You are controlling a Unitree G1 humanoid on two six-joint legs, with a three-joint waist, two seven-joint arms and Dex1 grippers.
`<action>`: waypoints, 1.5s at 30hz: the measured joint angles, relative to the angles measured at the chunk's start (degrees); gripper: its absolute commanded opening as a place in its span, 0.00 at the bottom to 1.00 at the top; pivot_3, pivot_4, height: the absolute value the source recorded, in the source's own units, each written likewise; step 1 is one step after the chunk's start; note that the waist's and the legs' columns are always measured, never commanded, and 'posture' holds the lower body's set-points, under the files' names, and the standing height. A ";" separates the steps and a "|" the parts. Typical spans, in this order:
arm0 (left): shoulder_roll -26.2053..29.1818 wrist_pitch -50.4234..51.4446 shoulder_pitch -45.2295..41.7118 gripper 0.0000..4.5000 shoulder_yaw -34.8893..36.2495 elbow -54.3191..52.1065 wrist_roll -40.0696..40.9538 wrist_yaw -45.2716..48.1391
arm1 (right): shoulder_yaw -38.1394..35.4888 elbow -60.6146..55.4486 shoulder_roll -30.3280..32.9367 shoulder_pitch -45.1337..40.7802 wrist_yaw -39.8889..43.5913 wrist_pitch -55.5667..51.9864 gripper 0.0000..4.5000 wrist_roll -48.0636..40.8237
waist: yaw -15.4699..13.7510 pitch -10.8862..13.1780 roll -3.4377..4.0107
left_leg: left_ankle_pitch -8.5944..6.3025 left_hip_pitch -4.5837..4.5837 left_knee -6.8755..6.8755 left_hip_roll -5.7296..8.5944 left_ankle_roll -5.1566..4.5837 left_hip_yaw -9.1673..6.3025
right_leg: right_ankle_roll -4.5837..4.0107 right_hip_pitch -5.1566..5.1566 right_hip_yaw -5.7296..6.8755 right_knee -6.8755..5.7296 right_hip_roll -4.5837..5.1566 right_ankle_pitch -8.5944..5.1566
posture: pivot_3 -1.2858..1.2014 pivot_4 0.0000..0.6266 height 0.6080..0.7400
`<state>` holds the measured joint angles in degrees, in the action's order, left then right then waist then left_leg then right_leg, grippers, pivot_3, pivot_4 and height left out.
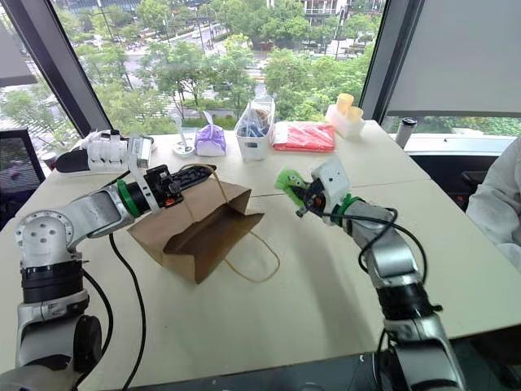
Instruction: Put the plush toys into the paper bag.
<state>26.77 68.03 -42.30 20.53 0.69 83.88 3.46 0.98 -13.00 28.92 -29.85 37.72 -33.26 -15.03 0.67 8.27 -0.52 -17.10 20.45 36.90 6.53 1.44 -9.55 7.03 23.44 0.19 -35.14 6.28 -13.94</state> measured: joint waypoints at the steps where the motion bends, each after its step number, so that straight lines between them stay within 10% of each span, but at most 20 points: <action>1: -0.01 0.01 -0.35 0.00 -0.03 0.44 0.14 0.01 | 0.47 -3.86 1.32 1.03 0.76 -2.32 0.01 -1.24 | 0.06 0.00 0.00 | 0.00 -0.02 0.02 -0.02 0.00 0.02 | 0.00 -0.01 0.00 -0.01 -0.01 0.00 | 0.52 0.24 1.00; 13: -0.21 0.02 -3.30 0.00 -0.84 1.99 0.64 0.05 | 12.45 -11.31 -0.77 -0.32 0.86 -5.21 0.01 -0.79 | -0.16 -0.01 -0.06 | 0.00 -0.02 0.02 -0.10 0.01 0.02 | 0.00 0.00 -0.04 0.00 -0.11 0.00 | 0.52 0.24 1.00; 32: -1.24 -1.24 -2.78 0.00 -2.00 -1.12 6.68 -4.15 | 28.64 13.34 -10.25 -16.05 2.95 5.74 0.01 15.44 | -0.01 -0.02 -0.10 | 0.00 -0.02 0.02 -0.12 0.02 0.00 | -0.01 0.03 -0.04 -0.03 -0.16 0.00 | 0.52 0.24 1.00; 41: -1.01 -2.37 -2.03 0.00 -2.39 -1.57 6.75 -4.55 | 24.19 11.75 -10.23 -14.06 2.73 6.00 0.95 16.38 | -0.01 -0.01 -0.10 | 0.00 -0.02 0.01 -0.12 0.03 0.00 | -0.01 0.04 -0.04 -0.02 -0.18 0.00 | 0.52 0.24 1.00; 45: -1.03 -2.59 -1.56 0.00 -3.17 -1.56 6.73 -4.46 | 18.26 4.61 -9.70 -11.58 3.53 3.61 0.99 12.35 | -0.05 -0.01 -0.10 | -0.01 -0.02 0.00 -0.12 0.03 -0.01 | -0.01 0.04 -0.04 -0.02 -0.18 0.00 | 0.52 0.24 1.00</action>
<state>25.74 65.45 -43.86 17.36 -0.88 90.61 -1.00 19.23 -8.39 19.22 -41.43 41.25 -29.65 -2.67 0.62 8.25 -0.62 -17.10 20.44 36.90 6.40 1.47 -9.56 7.02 23.49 0.16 -35.16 6.09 -13.93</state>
